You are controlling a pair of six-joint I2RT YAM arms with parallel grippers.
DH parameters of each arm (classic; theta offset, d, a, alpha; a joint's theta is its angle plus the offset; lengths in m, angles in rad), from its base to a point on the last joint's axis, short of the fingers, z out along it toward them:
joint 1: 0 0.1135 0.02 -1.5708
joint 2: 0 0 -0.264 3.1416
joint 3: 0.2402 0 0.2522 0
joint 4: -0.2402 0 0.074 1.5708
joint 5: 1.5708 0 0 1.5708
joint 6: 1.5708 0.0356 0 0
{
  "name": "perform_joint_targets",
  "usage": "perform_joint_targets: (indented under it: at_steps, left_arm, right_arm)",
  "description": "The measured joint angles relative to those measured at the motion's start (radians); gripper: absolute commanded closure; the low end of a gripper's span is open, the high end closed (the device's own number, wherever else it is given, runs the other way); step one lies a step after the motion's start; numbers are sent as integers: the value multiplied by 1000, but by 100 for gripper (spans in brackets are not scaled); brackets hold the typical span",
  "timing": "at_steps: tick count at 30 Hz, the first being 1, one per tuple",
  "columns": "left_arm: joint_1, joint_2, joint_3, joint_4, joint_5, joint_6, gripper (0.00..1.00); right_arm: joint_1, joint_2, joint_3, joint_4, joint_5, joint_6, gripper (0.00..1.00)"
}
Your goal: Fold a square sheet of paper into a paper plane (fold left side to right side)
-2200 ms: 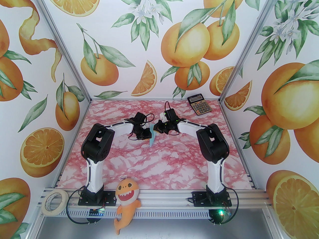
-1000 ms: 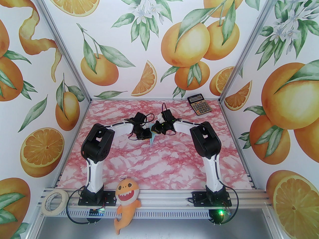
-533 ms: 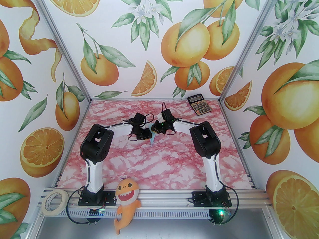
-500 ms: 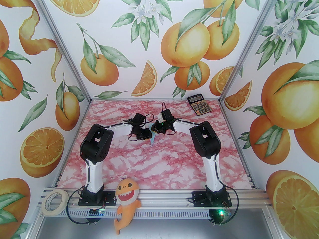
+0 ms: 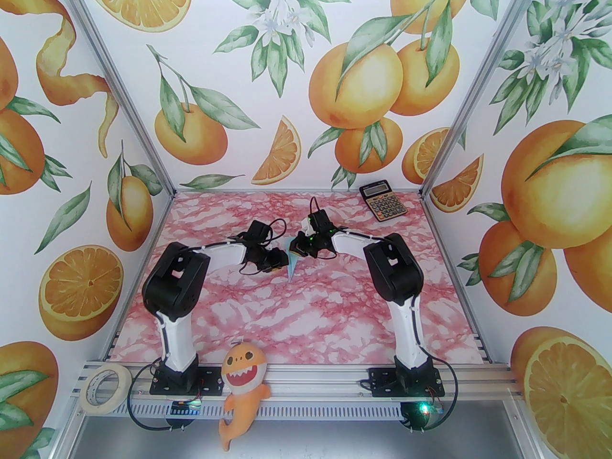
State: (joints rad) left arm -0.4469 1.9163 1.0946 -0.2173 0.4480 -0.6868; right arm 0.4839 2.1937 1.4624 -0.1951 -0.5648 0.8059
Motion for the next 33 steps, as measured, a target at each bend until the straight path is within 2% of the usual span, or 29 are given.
perform_joint_targets:
  at_steps: [6, 8, 18, 33]
  left_arm:
    - [1, -13, -35, 96, 25, -47, 42]
    - [1, -13, -39, 124, 39, -58, 42]
    - [-17, 25, -7, 121, 68, -45, 46]
    - [-23, 69, 55, 59, 60, -6, 61]
  right_arm:
    - [0, 0, 0, -5, 0, -2, 94]
    - [0, 0, 0, -5, 0, -2, 94]
    - [0, 0, 0, -5, 0, -2, 94]
    - [0, 0, 0, -4, 0, -2, 94]
